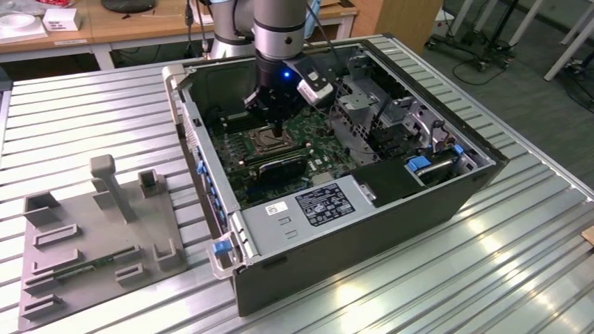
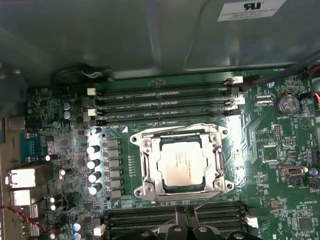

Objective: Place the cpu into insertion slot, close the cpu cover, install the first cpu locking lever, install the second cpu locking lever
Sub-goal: 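Install the second cpu locking lever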

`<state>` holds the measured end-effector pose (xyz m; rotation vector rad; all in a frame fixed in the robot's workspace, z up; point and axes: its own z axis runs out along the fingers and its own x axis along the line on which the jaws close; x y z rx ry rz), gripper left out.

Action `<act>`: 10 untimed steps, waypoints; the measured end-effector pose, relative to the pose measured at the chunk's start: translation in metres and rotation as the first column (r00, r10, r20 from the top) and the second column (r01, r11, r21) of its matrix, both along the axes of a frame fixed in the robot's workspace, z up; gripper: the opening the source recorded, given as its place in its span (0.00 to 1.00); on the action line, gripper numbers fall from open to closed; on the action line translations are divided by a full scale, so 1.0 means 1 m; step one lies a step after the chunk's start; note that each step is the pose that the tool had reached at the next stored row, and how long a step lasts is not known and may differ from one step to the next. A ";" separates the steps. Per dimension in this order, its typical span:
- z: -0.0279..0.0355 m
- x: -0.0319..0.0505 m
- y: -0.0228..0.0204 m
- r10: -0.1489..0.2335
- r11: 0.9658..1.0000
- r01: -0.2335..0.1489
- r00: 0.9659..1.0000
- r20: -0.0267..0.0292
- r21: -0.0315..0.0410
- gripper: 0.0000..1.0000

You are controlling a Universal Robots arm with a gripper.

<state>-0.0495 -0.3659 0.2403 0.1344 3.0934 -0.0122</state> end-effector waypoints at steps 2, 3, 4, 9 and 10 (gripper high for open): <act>0.0000 0.0000 0.0000 0.000 1.000 0.000 1.000 0.000 0.000 0.10; 0.0000 0.0000 0.0000 0.000 1.000 0.000 1.000 0.000 0.000 0.10; 0.0000 0.0000 -0.0001 0.000 1.000 0.000 1.000 0.000 0.000 0.10; 0.0000 0.0000 -0.0002 0.000 1.000 0.000 1.000 0.000 0.000 0.10; 0.0000 0.0000 -0.0002 0.000 1.000 0.000 1.000 0.000 0.000 0.10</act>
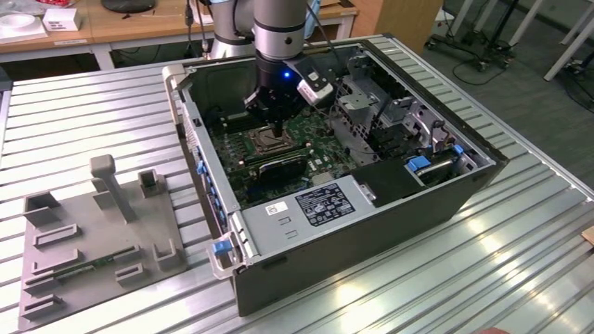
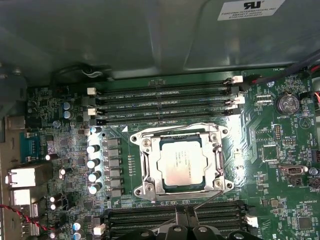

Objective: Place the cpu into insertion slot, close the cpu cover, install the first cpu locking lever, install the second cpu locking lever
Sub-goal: 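Install the second cpu locking lever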

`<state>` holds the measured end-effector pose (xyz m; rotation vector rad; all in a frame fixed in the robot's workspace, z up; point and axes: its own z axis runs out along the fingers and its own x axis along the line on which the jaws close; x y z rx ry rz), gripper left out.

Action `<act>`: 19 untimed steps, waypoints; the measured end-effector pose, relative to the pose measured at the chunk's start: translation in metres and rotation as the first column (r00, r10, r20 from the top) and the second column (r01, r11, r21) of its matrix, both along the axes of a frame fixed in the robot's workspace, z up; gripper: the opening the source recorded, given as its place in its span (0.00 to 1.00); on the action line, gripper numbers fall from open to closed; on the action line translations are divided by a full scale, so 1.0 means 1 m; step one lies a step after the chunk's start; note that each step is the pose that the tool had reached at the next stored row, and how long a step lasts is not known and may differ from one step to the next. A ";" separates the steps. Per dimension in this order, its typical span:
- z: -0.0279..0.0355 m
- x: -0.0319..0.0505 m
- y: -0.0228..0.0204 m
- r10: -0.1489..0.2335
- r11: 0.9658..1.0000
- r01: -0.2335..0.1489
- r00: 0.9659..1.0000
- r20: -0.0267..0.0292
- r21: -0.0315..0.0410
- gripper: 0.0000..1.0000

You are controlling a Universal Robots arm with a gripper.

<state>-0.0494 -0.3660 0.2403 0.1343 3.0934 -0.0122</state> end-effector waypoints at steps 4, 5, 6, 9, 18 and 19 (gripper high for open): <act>-0.0009 -0.0008 0.0000 0.000 1.000 0.000 1.000 0.001 0.000 0.10; -0.0015 -0.0015 0.0000 0.000 1.000 0.000 1.000 0.001 0.000 0.10; -0.0021 -0.0022 0.0000 0.000 1.000 0.000 1.000 0.001 0.000 0.10; -0.0039 -0.0053 0.0000 0.000 1.000 0.000 1.000 0.001 0.000 0.10; -0.0093 -0.0167 0.0000 -0.007 1.000 0.007 1.000 0.001 -0.001 0.10; -0.0103 -0.0170 0.0000 -0.008 1.000 0.008 1.000 0.001 -0.001 0.10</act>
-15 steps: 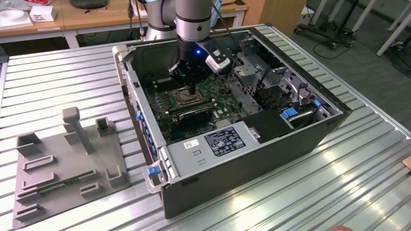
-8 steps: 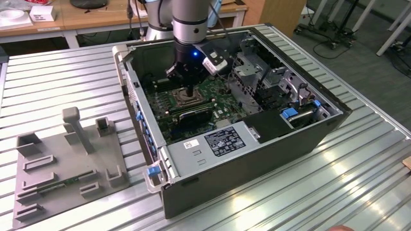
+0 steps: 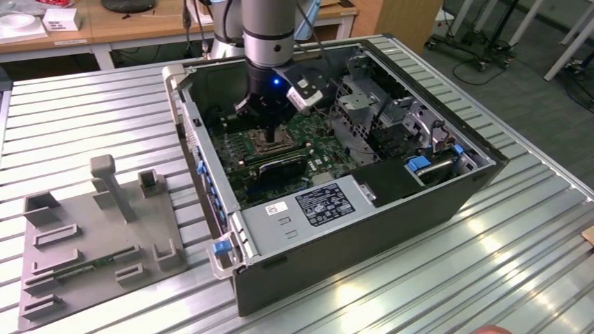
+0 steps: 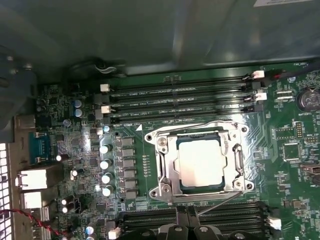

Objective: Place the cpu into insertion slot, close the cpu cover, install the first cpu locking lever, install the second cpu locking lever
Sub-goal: 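Install the second cpu locking lever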

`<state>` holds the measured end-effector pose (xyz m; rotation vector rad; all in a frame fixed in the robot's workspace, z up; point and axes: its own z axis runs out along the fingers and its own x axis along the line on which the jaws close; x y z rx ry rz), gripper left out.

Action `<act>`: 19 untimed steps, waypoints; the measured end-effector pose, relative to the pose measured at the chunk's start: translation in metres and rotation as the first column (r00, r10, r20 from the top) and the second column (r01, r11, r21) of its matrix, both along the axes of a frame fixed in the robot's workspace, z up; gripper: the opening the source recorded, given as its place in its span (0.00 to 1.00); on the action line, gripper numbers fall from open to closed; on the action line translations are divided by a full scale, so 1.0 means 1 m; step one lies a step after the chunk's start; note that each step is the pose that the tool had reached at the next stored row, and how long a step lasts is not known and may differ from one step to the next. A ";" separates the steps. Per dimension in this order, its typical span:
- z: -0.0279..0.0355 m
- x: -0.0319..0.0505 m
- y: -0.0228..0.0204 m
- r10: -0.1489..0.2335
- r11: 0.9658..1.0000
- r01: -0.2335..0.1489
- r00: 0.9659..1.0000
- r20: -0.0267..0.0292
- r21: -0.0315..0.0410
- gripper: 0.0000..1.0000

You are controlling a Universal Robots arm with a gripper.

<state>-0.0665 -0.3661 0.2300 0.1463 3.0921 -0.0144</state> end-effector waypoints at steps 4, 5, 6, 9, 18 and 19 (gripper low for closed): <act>-0.0038 -0.0014 0.0000 -0.004 1.000 0.004 1.000 0.000 0.000 0.10; -0.0049 -0.0019 0.0000 -0.004 1.000 0.004 1.000 0.000 0.000 0.10; -0.0058 -0.0024 0.0000 -0.005 1.000 0.005 1.000 0.000 0.000 0.10; -0.0096 -0.0042 -0.0001 -0.007 1.000 0.007 1.000 0.000 -0.001 0.10; -0.0175 -0.0082 -0.0001 -0.010 1.000 0.010 1.000 0.000 -0.001 0.10; -0.0184 -0.0088 -0.0001 -0.010 1.000 0.010 1.000 0.000 -0.001 0.10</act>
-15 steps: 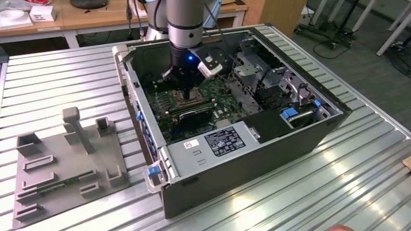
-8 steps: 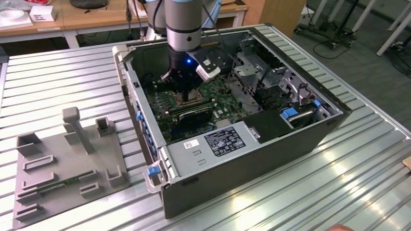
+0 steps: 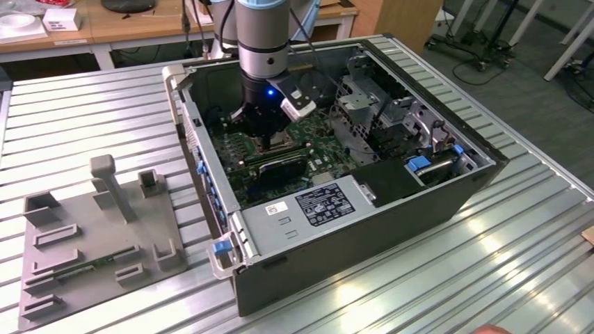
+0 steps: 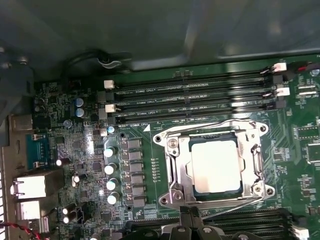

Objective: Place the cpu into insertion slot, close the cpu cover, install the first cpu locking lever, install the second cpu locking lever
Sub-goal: 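Install the second cpu locking lever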

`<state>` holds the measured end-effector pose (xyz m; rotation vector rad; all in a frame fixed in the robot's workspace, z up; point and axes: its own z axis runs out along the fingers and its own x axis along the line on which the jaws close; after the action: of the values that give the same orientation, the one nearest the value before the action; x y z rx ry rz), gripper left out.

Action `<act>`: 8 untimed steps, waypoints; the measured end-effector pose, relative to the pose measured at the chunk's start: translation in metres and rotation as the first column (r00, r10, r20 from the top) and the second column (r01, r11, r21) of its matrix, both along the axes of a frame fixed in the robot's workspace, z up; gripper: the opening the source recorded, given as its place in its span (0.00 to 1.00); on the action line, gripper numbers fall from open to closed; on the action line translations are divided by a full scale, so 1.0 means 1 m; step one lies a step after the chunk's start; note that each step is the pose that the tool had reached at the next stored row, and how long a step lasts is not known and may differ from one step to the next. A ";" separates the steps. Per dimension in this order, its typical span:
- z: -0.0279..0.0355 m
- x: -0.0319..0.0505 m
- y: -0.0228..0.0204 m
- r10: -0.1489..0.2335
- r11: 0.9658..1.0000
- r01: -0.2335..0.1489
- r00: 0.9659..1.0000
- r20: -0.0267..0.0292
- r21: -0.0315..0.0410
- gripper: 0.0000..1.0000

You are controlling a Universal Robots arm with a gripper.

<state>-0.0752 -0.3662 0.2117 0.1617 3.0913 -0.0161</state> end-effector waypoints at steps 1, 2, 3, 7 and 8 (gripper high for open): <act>-0.0008 -0.0003 0.0000 0.000 1.000 0.000 1.000 0.000 0.000 0.10; -0.0015 -0.0004 0.0000 -0.001 1.000 0.001 1.000 0.000 0.000 0.10; -0.0021 -0.0007 0.0000 -0.001 1.000 0.001 1.000 0.000 0.000 0.10; -0.0042 -0.0018 0.0000 -0.001 1.000 0.001 1.000 0.000 0.000 0.10; -0.0046 -0.0022 -0.0001 -0.001 1.000 0.001 1.000 0.000 0.000 0.10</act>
<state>-0.0775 -0.3663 0.2071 0.1636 3.0912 -0.0163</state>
